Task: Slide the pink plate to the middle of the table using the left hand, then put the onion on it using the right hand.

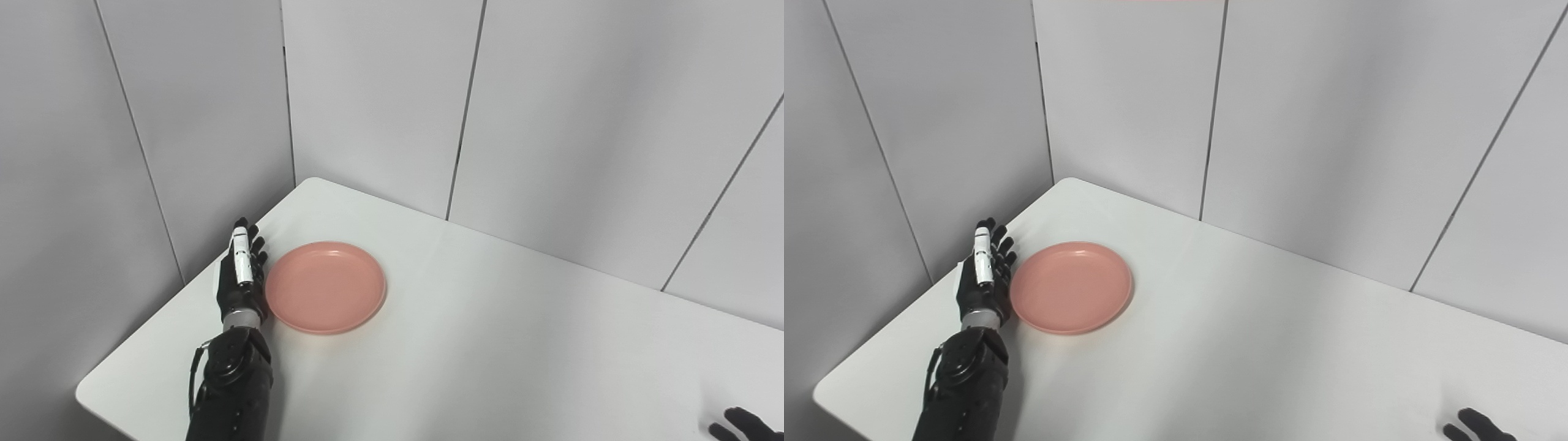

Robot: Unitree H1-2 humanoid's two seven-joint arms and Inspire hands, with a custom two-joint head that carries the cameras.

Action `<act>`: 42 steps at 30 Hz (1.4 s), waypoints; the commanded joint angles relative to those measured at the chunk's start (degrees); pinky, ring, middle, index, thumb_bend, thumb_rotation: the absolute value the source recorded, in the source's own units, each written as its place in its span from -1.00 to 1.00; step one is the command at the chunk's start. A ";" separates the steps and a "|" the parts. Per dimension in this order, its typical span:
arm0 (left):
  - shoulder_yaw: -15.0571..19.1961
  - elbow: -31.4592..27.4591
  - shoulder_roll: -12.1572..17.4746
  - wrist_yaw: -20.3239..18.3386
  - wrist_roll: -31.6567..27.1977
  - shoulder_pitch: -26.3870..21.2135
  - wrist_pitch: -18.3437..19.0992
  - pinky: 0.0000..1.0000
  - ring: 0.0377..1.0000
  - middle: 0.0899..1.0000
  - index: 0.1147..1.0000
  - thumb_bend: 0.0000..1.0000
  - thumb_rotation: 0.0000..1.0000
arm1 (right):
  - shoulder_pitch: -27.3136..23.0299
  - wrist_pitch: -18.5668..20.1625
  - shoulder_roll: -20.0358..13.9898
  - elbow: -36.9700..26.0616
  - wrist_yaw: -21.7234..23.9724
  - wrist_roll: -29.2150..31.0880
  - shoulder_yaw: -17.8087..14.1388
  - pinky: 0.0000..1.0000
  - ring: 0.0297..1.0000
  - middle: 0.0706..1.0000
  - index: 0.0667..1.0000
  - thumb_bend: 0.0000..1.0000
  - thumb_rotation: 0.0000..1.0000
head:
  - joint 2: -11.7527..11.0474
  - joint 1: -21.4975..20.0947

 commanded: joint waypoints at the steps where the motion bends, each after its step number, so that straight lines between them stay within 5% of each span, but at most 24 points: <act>1: -0.58 -0.60 1.13 -1.32 -0.18 -0.74 -0.54 0.95 0.94 0.95 0.89 -0.32 1.00 | 0.05 0.93 -0.27 -0.69 0.14 0.29 -0.27 -0.21 0.40 0.49 0.28 0.22 0.52 | 0.14 0.00; 13: -1.95 1.25 1.61 -3.93 -1.35 -0.97 0.09 0.92 0.88 0.89 0.86 -0.29 1.00 | 0.15 1.30 -0.16 -1.18 0.01 0.30 -0.30 -0.20 0.44 0.53 0.29 0.15 0.54 | 0.45 -0.01; 42: -10.34 6.37 2.30 -11.02 -0.15 -2.87 0.10 0.88 0.86 0.85 0.80 -0.30 1.00 | 1.13 1.36 0.71 -2.43 -0.61 -0.39 0.23 0.07 0.67 0.72 0.47 0.47 0.58 | 1.71 -3.09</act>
